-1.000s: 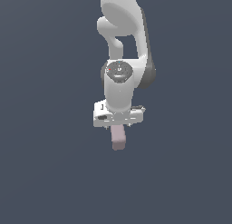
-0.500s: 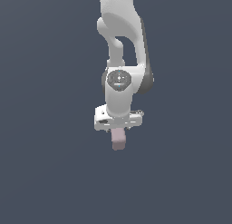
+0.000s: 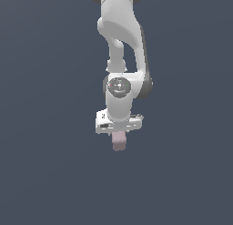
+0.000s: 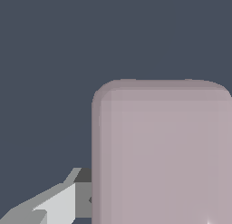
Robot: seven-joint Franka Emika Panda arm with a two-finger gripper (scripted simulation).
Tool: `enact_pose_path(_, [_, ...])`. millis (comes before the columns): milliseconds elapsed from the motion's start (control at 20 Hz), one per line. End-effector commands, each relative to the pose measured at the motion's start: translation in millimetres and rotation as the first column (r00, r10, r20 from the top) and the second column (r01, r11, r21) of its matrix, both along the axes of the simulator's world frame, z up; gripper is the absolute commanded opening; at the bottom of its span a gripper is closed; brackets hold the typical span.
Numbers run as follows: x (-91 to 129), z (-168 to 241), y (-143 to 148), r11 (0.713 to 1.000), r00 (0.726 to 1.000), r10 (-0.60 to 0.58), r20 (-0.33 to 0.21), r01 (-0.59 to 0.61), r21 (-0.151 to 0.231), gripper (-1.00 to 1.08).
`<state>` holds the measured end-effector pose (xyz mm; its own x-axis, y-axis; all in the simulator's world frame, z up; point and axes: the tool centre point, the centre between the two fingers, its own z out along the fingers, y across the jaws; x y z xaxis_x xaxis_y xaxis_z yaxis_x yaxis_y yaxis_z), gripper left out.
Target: Pick up the object and move it to a goal position.
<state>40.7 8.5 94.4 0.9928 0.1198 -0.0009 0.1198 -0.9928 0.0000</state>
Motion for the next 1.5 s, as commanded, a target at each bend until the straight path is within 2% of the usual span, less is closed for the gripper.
enact_pose_path(0, [0.4,-0.1,0.2,1.0,1.0,0.0,0.001,0.0,0.0,-1.0])
enact_pose_path(500, [1.2,2.2,0.7,1.0,1.0,0.0,0.004,0.0,0.0,-1.0])
enact_pose_path(750, [11.2,25.7,8.5,1.0,0.999,-0.006,0.042,0.006,0.0,-1.0])
enact_pose_path(950, [25.7,64.5,20.8,1.0,0.994,-0.014,0.104,0.014,0.0,-1.0])
enact_pose_path(1150, [42.8,123.2,38.7,1.0,0.98,-0.026,0.195,0.027,0.001,-1.0])
enact_pose_path(1450, [61.1,238.7,71.9,0.999,0.93,-0.049,0.363,0.052,0.003,-1.0])
